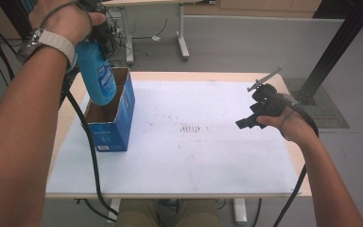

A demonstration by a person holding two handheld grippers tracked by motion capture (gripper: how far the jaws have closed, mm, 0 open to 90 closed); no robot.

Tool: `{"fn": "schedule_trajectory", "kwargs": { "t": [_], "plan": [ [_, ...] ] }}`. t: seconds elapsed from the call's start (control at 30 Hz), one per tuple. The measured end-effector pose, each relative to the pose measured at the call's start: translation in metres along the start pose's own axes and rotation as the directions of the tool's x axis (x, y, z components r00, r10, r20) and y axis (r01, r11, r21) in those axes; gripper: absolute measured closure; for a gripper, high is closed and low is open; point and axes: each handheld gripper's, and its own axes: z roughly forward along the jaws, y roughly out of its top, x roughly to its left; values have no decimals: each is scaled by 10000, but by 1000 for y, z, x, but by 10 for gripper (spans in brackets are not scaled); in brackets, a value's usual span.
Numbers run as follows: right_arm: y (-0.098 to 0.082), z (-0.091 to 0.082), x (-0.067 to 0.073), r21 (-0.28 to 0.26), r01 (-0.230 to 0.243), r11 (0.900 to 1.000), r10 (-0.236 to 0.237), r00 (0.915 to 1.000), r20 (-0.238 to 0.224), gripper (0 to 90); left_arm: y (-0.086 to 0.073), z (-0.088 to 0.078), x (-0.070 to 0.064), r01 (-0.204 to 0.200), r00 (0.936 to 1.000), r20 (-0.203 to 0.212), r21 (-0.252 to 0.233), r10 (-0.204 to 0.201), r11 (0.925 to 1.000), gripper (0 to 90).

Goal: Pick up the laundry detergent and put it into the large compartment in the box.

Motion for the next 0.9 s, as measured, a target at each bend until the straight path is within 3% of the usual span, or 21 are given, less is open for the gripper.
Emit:
{"fn": "schedule_trajectory", "kwargs": {
  "t": [0.9],
  "plan": [
    [-3, 5, -3, 106, -215, 9997, 216, 9998, -27, 122, 8, 37, 13, -36, 9999, -112, 70, 37, 10000, 371]
  ]
}}
